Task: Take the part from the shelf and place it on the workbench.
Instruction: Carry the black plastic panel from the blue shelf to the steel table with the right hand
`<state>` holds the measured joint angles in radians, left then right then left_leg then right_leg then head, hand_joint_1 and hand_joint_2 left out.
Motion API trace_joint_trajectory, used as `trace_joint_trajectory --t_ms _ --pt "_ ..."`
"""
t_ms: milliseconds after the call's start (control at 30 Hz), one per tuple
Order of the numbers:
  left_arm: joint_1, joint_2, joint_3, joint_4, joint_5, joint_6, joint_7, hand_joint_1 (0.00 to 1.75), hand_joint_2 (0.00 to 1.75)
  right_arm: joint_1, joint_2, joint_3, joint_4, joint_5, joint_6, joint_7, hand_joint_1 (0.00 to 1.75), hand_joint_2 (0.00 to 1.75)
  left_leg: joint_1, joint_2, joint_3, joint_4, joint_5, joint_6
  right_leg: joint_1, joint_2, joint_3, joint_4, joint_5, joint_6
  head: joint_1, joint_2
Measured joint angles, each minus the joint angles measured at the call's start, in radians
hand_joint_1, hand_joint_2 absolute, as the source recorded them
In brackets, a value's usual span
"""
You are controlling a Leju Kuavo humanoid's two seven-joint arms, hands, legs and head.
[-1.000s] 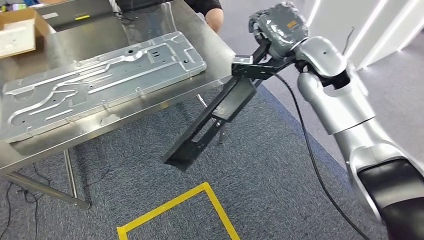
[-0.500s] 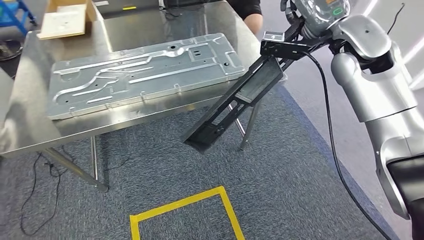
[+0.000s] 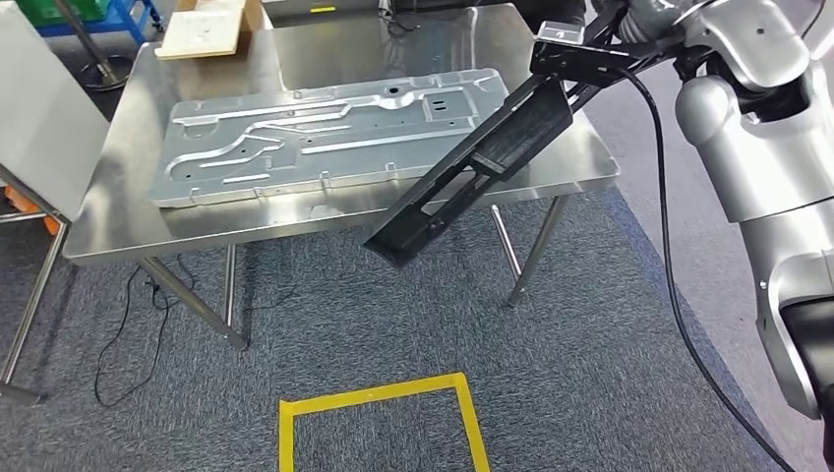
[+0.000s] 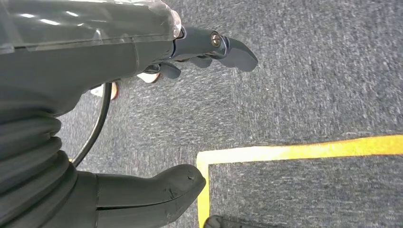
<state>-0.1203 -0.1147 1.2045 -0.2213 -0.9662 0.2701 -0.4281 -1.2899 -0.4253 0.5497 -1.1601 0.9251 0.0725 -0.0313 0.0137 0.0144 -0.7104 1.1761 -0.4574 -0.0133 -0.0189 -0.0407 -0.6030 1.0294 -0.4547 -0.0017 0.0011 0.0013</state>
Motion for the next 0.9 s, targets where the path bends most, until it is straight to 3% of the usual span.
trace_joint_trajectory --t_ms 67,100,167,233,300,367,400,433,467,533,567,600,667,900 --pt "-0.001 0.000 0.000 0.000 0.000 -0.001 0.002 0.00 1.75 -0.006 -0.004 0.000 0.004 0.000 0.001 0.002 1.75 1.75 -0.011 0.037 0.059 -0.114 0.038 0.013 0.005 -0.016 0.006 0.001 -0.006 0.008 0.000 0.000" --pt "-0.001 0.000 0.000 0.000 0.000 -0.002 0.002 0.00 1.75 -0.012 -0.007 0.000 0.008 0.000 0.004 0.002 1.75 1.75 -0.016 0.047 0.070 -0.138 0.041 0.020 0.008 -0.023 0.008 0.001 -0.008 0.012 0.000 0.000" --pt "0.001 0.000 0.000 0.000 0.003 -0.004 0.003 0.00 1.75 -0.031 -0.013 0.000 0.017 0.000 0.025 0.002 1.75 1.75 -0.019 0.033 0.070 -0.145 0.040 0.034 0.011 -0.040 0.011 -0.002 -0.011 0.021 0.001 0.000" --pt "0.005 0.000 0.000 0.000 0.006 -0.005 0.003 0.00 1.75 -0.061 -0.015 0.001 0.029 0.001 0.061 0.003 1.75 1.75 -0.015 0.015 0.075 -0.154 0.045 0.047 0.008 -0.030 0.007 0.017 -0.028 0.029 0.001 0.000" --pt "0.006 0.000 0.000 0.000 0.008 -0.004 0.003 0.00 1.75 -0.107 -0.018 0.005 0.050 0.001 0.094 0.008 1.75 1.75 -0.012 0.001 0.079 -0.160 0.049 0.059 0.004 0.009 -0.034 0.105 -0.078 0.033 0.001 0.000" --pt "0.006 0.001 0.000 0.000 0.010 -0.003 0.007 0.00 1.75 -0.152 -0.018 0.010 0.076 0.002 0.117 0.017 1.75 1.75 -0.012 -0.013 0.080 -0.159 0.048 0.065 0.004 0.033 -0.105 0.238 -0.130 0.035 0.001 0.000" --pt "0.007 0.001 0.000 0.000 0.011 -0.002 0.010 0.00 1.75 -0.169 -0.017 0.014 0.088 0.003 0.125 0.020 1.75 1.75 -0.013 -0.021 0.082 -0.158 0.046 0.066 0.005 0.037 -0.131 0.281 -0.134 0.036 0.001 0.000" --pt "0.007 0.001 0.000 0.000 0.012 0.000 0.014 0.00 1.75 -0.184 -0.015 0.018 0.099 0.005 0.130 0.022 1.75 1.75 -0.013 -0.028 0.084 -0.157 0.044 0.066 0.004 0.038 -0.138 0.282 -0.117 0.036 0.001 0.000" --pt "0.007 0.000 0.000 0.000 0.012 0.000 0.017 0.00 1.75 -0.200 -0.013 0.023 0.109 0.007 0.133 0.024 1.75 1.75 -0.013 -0.034 0.087 -0.155 0.041 0.065 0.004 0.038 -0.127 0.245 -0.081 0.035 0.001 0.000" --pt "0.007 0.000 0.000 0.000 0.011 -0.004 0.019 0.00 1.75 -0.232 -0.006 0.033 0.129 0.013 0.134 0.030 1.75 1.75 -0.014 -0.044 0.090 -0.149 0.034 0.060 0.005 0.040 -0.074 0.113 -0.003 0.029 0.001 0.000" --pt "0.007 0.000 0.000 0.000 0.010 -0.008 0.019 0.00 1.75 -0.245 -0.003 0.037 0.136 0.015 0.133 0.034 1.75 1.75 -0.015 -0.048 0.089 -0.145 0.031 0.056 0.006 0.042 -0.051 0.057 0.017 0.026 0.001 0.000" --pt "0.007 0.000 0.000 0.000 0.008 -0.011 0.019 0.00 1.75 -0.253 -0.001 0.041 0.143 0.019 0.130 0.039 1.75 1.75 -0.017 -0.050 0.088 -0.142 0.028 0.054 0.007 0.044 -0.036 0.023 0.025 0.024 0.001 0.000" --pt "0.009 -0.001 0.000 0.000 0.005 -0.019 0.020 0.00 1.75 -0.261 0.002 0.046 0.154 0.033 0.121 0.059 1.75 1.75 -0.019 -0.053 0.086 -0.141 0.026 0.054 0.009 0.045 -0.029 0.004 0.021 0.023 0.001 0.000" --pt "0.012 -0.002 0.000 0.000 -0.001 -0.044 0.020 0.00 1.75 -0.294 -0.002 0.055 0.205 0.073 0.096 0.112 1.75 1.75 -0.018 -0.050 0.091 -0.151 0.029 0.051 0.010 0.048 -0.030 0.004 0.020 0.019 0.000 0.000"
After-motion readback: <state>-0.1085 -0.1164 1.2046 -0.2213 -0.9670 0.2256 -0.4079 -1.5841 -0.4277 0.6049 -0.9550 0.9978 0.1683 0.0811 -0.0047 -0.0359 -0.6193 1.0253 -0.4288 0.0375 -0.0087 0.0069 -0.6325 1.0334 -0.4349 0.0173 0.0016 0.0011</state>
